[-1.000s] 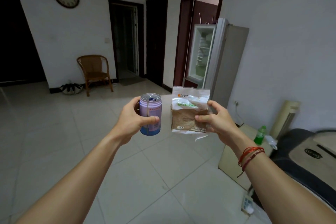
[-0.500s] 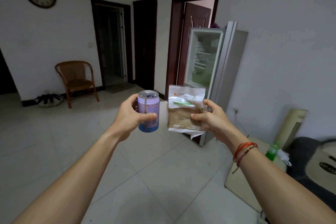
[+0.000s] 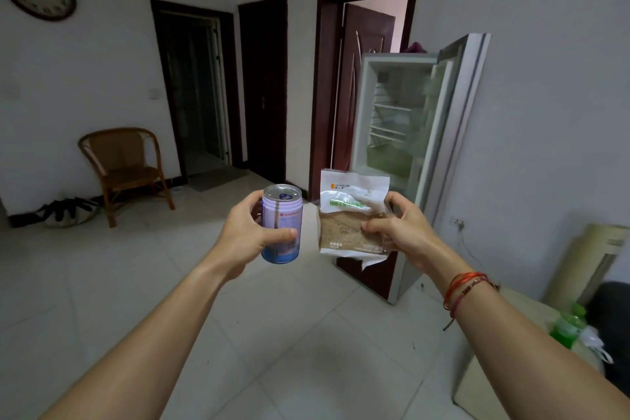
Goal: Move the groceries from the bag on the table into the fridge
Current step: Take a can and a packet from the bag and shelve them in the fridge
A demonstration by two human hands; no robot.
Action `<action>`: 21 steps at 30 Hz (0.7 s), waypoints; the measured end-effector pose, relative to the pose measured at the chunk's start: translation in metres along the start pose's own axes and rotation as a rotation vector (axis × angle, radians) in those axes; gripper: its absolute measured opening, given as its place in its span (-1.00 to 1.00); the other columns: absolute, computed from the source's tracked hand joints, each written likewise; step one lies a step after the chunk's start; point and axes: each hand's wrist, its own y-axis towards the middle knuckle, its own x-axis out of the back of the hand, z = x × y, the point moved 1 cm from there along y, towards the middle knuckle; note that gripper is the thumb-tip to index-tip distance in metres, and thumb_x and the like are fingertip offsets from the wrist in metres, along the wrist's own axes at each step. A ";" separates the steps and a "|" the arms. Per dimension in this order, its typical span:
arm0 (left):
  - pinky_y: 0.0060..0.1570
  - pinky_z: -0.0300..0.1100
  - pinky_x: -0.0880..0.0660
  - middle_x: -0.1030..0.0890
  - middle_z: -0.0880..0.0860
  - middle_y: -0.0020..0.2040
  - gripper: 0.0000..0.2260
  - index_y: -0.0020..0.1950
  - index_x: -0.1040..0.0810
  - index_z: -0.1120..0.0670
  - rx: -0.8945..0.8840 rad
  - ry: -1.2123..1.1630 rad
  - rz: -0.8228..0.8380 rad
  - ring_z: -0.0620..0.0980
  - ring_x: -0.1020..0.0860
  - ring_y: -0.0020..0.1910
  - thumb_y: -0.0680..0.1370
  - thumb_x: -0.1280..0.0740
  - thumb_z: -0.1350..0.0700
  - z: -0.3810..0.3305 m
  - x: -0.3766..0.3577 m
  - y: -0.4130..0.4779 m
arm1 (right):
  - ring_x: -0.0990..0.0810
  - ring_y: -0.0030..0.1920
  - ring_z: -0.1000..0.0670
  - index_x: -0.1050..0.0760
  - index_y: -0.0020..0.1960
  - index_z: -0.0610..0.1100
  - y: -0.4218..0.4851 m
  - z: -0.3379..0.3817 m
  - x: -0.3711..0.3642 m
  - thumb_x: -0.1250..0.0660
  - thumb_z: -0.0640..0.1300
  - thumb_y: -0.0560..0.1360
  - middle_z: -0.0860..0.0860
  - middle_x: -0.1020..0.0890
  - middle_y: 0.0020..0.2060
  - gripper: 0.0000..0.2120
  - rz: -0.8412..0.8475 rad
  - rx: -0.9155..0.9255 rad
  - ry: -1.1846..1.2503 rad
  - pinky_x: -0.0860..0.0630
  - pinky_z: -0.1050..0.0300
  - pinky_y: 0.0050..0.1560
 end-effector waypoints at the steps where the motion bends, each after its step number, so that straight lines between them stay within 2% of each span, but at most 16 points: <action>1: -0.23 -0.34 -0.56 -0.65 -0.08 0.04 -0.45 0.15 -0.51 -0.09 0.001 0.001 -0.001 -0.11 -0.62 0.02 0.30 -0.59 0.33 0.005 0.001 0.022 | -0.67 -0.18 -0.05 -0.53 0.09 -0.18 0.022 -0.002 -0.002 -0.48 -0.43 0.38 -0.06 -0.67 -0.11 -0.66 -0.005 0.007 -0.004 -0.63 -0.06 -0.15; 4: -0.24 -0.34 -0.56 -0.64 -0.07 0.04 -0.45 0.16 -0.49 -0.09 0.007 0.013 0.010 -0.10 -0.62 0.01 0.32 -0.58 0.33 0.019 0.001 0.088 | -0.64 -0.30 0.03 -0.54 0.03 -0.16 0.089 -0.005 -0.005 -0.48 -0.44 0.38 -0.02 -0.66 -0.23 -0.69 -0.010 0.004 -0.002 -0.61 0.00 -0.19; 7: -0.24 -0.37 -0.55 -0.65 -0.07 0.03 -0.45 0.16 -0.50 -0.08 0.011 0.009 0.007 -0.16 -0.63 -0.03 0.31 -0.58 0.34 0.034 -0.001 0.146 | -0.68 -0.23 0.04 -0.58 0.08 -0.14 0.150 -0.008 -0.007 -0.48 -0.45 0.38 0.06 -0.71 -0.23 -0.64 -0.016 0.028 -0.001 -0.62 -0.01 -0.08; 10: -0.23 -0.38 -0.54 -0.65 -0.07 0.01 -0.46 0.15 -0.52 -0.04 0.026 0.012 0.015 -0.25 -0.62 -0.10 0.30 -0.58 0.35 0.053 -0.003 0.198 | -0.71 -0.19 0.06 -0.58 0.14 -0.11 0.203 -0.013 -0.010 -0.47 -0.46 0.39 0.07 -0.73 -0.15 -0.59 -0.015 0.021 0.016 -0.62 0.14 -0.21; 12: -0.23 -0.37 -0.54 -0.65 -0.05 0.02 -0.45 0.19 -0.52 0.01 0.029 0.014 0.022 -0.24 -0.63 -0.09 0.30 -0.59 0.35 0.067 -0.004 0.232 | -0.72 -0.18 0.08 -0.58 0.15 -0.10 0.237 -0.017 -0.011 -0.48 -0.46 0.39 0.07 -0.74 -0.14 -0.58 -0.017 0.016 0.024 -0.59 0.20 -0.25; 17: -0.22 -0.32 -0.57 -0.65 -0.04 0.02 -0.44 0.20 -0.50 -0.01 0.039 -0.019 0.049 -0.11 -0.65 -0.05 0.30 -0.58 0.35 0.095 -0.010 0.315 | -0.73 -0.17 0.01 -0.57 0.18 -0.11 0.313 -0.030 -0.013 -0.48 -0.47 0.40 0.00 -0.76 -0.12 -0.56 -0.038 -0.015 0.057 -0.61 0.17 -0.27; 21: -0.23 -0.31 -0.58 -0.64 -0.05 0.03 -0.44 0.15 -0.49 -0.06 0.039 -0.055 0.087 -0.11 -0.66 -0.05 0.30 -0.57 0.37 0.130 -0.014 0.391 | -0.72 -0.20 0.00 -0.56 0.21 -0.08 0.387 -0.044 -0.019 -0.49 -0.47 0.40 0.01 -0.75 -0.18 -0.52 -0.072 -0.018 0.069 -0.66 0.09 -0.20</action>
